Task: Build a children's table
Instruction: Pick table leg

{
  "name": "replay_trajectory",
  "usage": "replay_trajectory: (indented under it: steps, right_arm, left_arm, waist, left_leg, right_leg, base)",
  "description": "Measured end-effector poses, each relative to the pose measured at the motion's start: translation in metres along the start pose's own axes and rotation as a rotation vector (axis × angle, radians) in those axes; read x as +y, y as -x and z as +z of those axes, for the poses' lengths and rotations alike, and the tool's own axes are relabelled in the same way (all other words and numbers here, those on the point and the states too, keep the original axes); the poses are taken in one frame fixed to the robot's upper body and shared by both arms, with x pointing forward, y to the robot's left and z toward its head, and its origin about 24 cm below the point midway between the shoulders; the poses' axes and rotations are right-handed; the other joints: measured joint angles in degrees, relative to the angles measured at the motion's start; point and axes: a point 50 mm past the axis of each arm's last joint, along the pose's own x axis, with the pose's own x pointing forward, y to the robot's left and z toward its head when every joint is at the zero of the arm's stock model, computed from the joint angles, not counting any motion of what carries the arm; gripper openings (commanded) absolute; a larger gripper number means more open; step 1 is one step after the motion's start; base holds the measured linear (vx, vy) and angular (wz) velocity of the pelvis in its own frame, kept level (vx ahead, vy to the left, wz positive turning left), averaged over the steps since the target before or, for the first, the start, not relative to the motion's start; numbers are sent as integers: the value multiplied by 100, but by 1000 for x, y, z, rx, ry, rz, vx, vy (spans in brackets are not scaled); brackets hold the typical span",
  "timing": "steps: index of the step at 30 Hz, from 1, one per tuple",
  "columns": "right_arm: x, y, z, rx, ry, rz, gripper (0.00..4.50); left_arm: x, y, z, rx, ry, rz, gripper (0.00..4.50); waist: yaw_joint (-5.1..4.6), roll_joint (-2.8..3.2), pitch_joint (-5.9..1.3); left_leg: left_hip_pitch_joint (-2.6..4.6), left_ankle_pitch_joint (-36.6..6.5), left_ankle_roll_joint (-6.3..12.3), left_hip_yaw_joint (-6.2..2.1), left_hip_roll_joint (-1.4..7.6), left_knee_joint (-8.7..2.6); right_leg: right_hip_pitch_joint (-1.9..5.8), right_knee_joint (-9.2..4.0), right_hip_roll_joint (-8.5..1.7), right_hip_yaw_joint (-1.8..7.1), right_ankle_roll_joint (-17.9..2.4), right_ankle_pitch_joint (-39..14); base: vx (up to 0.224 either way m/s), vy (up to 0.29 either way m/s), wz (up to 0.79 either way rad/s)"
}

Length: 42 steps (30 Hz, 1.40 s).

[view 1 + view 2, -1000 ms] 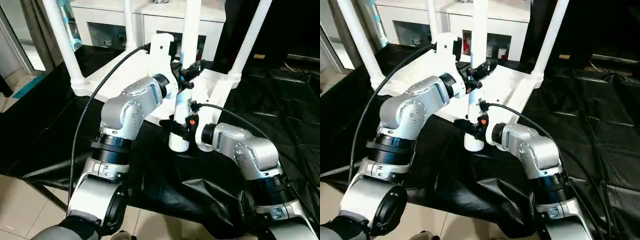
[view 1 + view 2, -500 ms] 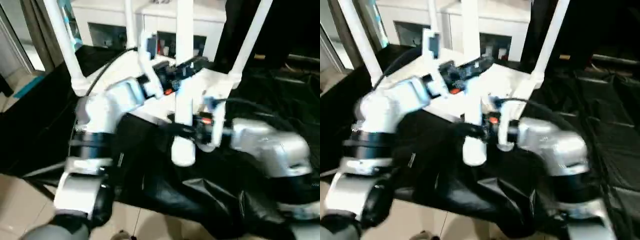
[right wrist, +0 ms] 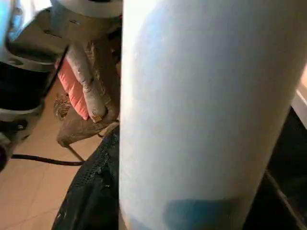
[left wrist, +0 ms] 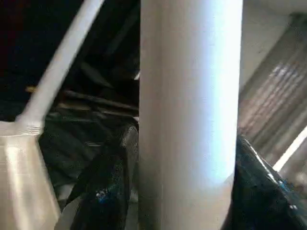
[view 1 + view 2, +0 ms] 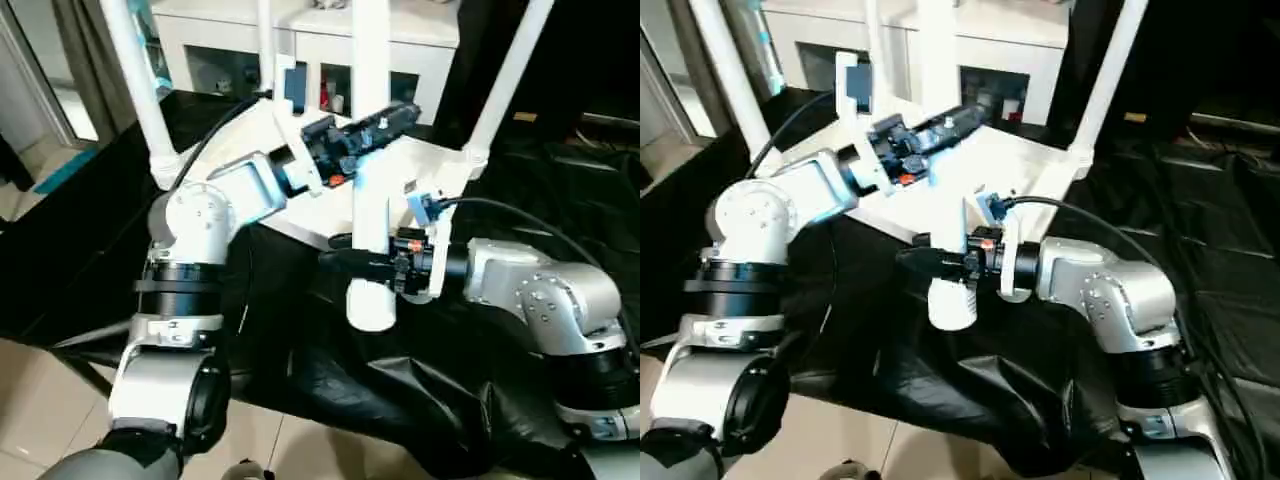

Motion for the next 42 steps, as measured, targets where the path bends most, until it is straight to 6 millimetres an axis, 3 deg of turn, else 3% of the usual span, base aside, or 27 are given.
replay_trajectory:
  steps: [4,5,16,17,20,25,30,42]
  right_arm:
    - [-2,0,-1,7,-2,-23,190]
    - [-3,1,-2,8,-6,-26,189]
    - [-8,-1,-1,9,19,-62,189]
    - [-8,-1,-1,8,25,-64,189]
    - [-8,0,0,2,24,-43,259]
    - [-10,10,2,5,35,-19,301]
    - [-11,24,5,13,44,6,301]
    - [-11,24,1,42,26,43,301]
  left_arm:
    - [1,-2,-8,52,-59,48,293]
    - [2,-1,-10,57,-58,56,263]
    - [4,-2,-10,50,-78,63,187]
    - [4,-2,-9,50,-79,59,187]
    - [2,-3,-9,57,-84,41,185]
    - [6,-1,-12,99,-101,50,183]
    - [7,-1,-15,114,-93,46,183]
    - [5,-2,-17,129,-80,22,183]
  waist:
    - [-2,0,0]
    - [-2,-2,1]
    - [-2,-2,1]
    - [-2,-2,1]
    - [1,-2,1]
    - [2,-3,0]
    - [4,-5,1]
    - [1,-10,1]
  left_leg:
    - [0,0,0,0,0,0]
    - [-1,0,0,0,0,0]
    - [-1,0,0,0,0,0]
    - [-2,0,0,0,0,0]
    - [-2,0,0,0,0,0]
    - [-3,0,0,0,0,1]
    - [-2,0,1,0,0,1]
    - [-1,1,2,0,0,4]
  right_leg:
    - [0,-1,0,1,3,-2]
    - [0,-1,0,0,3,-2]
    - [-2,0,0,0,2,-1]
    - [-2,0,0,0,2,-1]
    - [-1,0,0,0,2,-1]
    - [-1,0,0,1,2,-1]
    - [-1,0,0,0,2,-2]
    - [-1,3,0,0,0,0]
  base:
    - [0,0,0]
    - [0,0,0]
    - [0,0,0]
    - [0,0,0]
    - [0,0,0]
    - [0,0,0]
    - [0,0,0]
    - [0,0,0]
